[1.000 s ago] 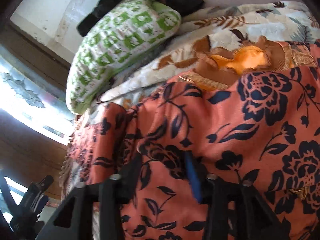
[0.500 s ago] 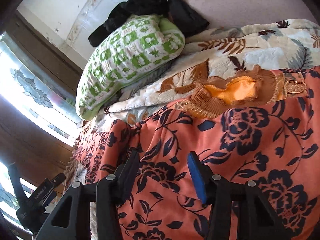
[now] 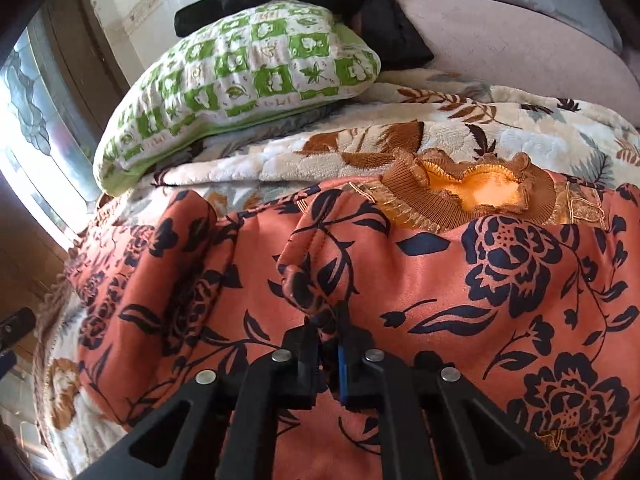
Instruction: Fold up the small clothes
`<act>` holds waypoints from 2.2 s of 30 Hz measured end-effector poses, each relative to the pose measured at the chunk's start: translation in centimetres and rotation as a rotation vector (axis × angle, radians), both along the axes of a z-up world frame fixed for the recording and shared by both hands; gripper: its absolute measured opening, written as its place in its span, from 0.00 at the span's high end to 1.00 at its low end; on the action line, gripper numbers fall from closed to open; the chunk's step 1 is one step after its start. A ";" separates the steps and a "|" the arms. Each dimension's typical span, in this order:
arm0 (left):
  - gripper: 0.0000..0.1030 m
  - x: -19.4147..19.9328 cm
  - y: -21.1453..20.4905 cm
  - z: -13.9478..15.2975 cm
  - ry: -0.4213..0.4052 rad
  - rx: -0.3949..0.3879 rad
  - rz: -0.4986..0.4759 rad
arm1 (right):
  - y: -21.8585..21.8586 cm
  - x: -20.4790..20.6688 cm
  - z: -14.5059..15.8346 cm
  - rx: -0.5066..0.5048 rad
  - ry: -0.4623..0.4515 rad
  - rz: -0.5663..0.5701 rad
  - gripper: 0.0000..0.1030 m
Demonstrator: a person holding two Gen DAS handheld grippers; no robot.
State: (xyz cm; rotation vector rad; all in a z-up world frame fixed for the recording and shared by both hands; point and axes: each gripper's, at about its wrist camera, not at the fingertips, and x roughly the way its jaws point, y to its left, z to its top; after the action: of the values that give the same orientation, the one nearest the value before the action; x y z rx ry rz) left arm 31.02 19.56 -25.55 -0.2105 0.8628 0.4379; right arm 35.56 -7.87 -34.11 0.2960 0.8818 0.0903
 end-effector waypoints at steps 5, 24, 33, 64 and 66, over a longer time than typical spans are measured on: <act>0.00 -0.1 0.3 0.0 -0.002 -0.012 0.017 | 1.2 -1.5 2.2 0.172 -0.047 0.101 0.93; 0.00 -1.7 8.3 0.1 0.006 -0.101 0.227 | -0.9 -2.1 0.2 0.305 0.055 0.142 0.65; 0.00 -5.6 15.4 1.5 0.005 -0.087 0.475 | 5.7 -1.2 5.1 0.121 -0.007 0.278 0.32; 0.00 -6.0 18.9 1.7 -0.012 -0.075 0.466 | 29.0 8.8 8.6 -0.013 -0.157 0.457 0.92; 0.00 -4.8 16.7 1.9 -0.022 -0.071 0.368 | 24.1 7.4 11.0 0.046 -0.199 0.401 0.92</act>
State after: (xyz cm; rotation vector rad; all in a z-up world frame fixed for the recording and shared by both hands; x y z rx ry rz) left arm 26.21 36.26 -23.64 -0.4421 0.8194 0.7470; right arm 43.01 16.21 -23.14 0.1461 0.7318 0.5046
